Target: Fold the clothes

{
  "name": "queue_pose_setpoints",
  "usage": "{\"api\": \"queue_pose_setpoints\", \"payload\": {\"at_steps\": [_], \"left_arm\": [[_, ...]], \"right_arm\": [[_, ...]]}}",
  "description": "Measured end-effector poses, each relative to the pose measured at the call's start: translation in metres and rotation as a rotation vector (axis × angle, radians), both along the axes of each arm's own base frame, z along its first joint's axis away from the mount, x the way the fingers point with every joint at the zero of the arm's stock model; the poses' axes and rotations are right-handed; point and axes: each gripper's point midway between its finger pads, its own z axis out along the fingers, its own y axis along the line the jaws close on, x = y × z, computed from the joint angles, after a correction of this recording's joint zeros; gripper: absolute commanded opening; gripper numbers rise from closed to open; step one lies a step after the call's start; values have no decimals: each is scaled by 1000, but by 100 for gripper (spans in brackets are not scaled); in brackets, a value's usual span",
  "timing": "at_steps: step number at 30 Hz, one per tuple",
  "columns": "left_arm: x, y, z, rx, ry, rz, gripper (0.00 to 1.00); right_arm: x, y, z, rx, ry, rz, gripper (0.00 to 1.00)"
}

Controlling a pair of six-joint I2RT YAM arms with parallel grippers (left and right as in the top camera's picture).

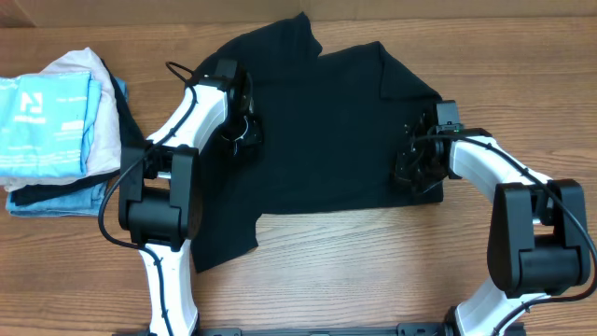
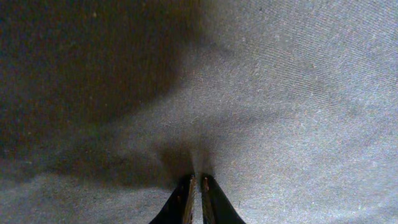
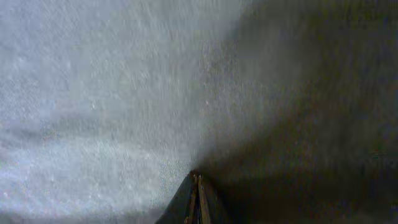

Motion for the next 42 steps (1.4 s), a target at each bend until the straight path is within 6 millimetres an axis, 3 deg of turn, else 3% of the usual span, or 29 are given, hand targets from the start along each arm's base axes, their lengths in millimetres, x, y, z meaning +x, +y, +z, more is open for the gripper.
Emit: {"api": "queue_pose_setpoints", "payload": {"at_steps": [8, 18, 20, 22, 23, 25, 29, 33, 36, 39, 41, 42], "left_arm": [[0, 0, 0, 0, 0, 0, 10], [0, 0, 0, 0, -1, 0, 10], [0, 0, 0, 0, -1, 0, 11], [0, 0, 0, -1, -1, 0, 13], [1, -1, 0, -3, -1, 0, 15], [0, -2, 0, -8, 0, -1, 17], [1, -4, 1, -20, -2, -1, 23], [1, -5, 1, -24, -2, -3, 24], [1, -5, 1, -25, -2, -3, 26], [1, -6, 2, -32, -2, -3, 43], [2, -12, 4, -47, -9, -13, 70], [3, -13, 4, -55, -10, -15, 75]], "right_arm": [[-38, -4, 1, -10, 165, -7, 4], [-83, -38, 10, -210, 388, -68, 4], [-82, -42, 12, -240, 394, -83, 6], [-71, -44, 29, -253, 390, -123, 33], [-61, -44, 37, -252, 367, -133, 38], [-43, -43, 47, -246, 318, -188, 38], [-19, -46, 39, -246, 239, -341, 38], [-28, -61, 37, -339, 264, -388, 29], [-52, -78, 40, -390, 359, -419, 35], [-62, -89, 43, -331, 415, -443, 38], [-59, -88, 45, -255, 413, -444, 43], [-58, -86, 45, -238, 410, -432, 48]]}}
